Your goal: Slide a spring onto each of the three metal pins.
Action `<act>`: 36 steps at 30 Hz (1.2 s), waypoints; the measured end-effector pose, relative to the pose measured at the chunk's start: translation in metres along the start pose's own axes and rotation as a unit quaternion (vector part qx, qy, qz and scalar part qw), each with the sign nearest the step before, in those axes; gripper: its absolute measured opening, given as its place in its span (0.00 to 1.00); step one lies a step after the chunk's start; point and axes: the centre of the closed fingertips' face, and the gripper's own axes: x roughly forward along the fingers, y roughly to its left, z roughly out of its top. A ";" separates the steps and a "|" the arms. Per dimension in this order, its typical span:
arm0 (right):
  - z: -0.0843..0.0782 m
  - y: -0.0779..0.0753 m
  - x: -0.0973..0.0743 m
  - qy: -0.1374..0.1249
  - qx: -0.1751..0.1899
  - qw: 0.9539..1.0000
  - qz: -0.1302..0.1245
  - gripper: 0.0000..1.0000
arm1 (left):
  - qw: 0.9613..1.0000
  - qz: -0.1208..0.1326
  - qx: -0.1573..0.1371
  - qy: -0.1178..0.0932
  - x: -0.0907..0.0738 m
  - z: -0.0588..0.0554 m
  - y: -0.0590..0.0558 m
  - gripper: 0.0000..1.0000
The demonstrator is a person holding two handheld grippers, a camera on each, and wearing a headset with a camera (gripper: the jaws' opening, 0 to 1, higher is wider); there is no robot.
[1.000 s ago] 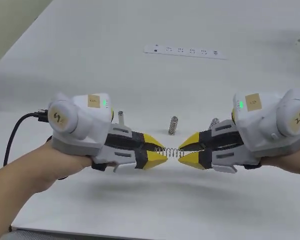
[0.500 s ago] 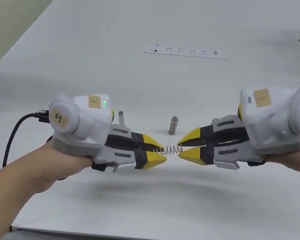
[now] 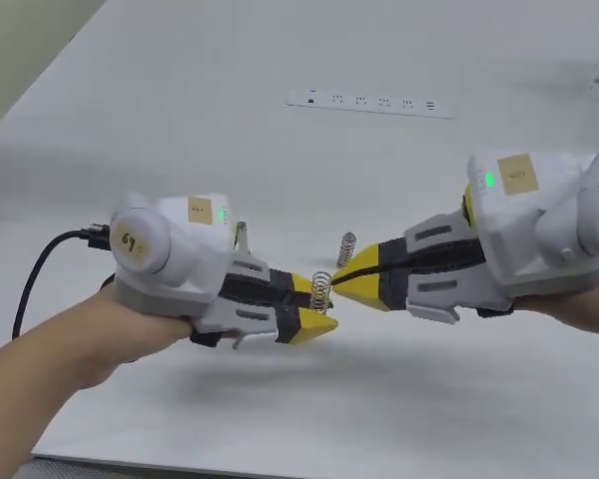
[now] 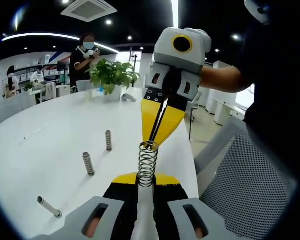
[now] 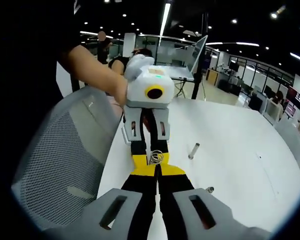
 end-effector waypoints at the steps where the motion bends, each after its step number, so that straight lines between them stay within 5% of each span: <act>1: 0.000 0.002 0.001 0.003 -0.002 1.000 0.004 0.00 | 1.000 -0.001 -0.001 -0.004 0.001 0.002 0.000 0.02; 36: 0.005 0.014 0.008 -0.025 0.062 0.998 0.015 0.10 | 1.000 -0.010 0.010 0.010 -0.002 -0.001 -0.004 0.02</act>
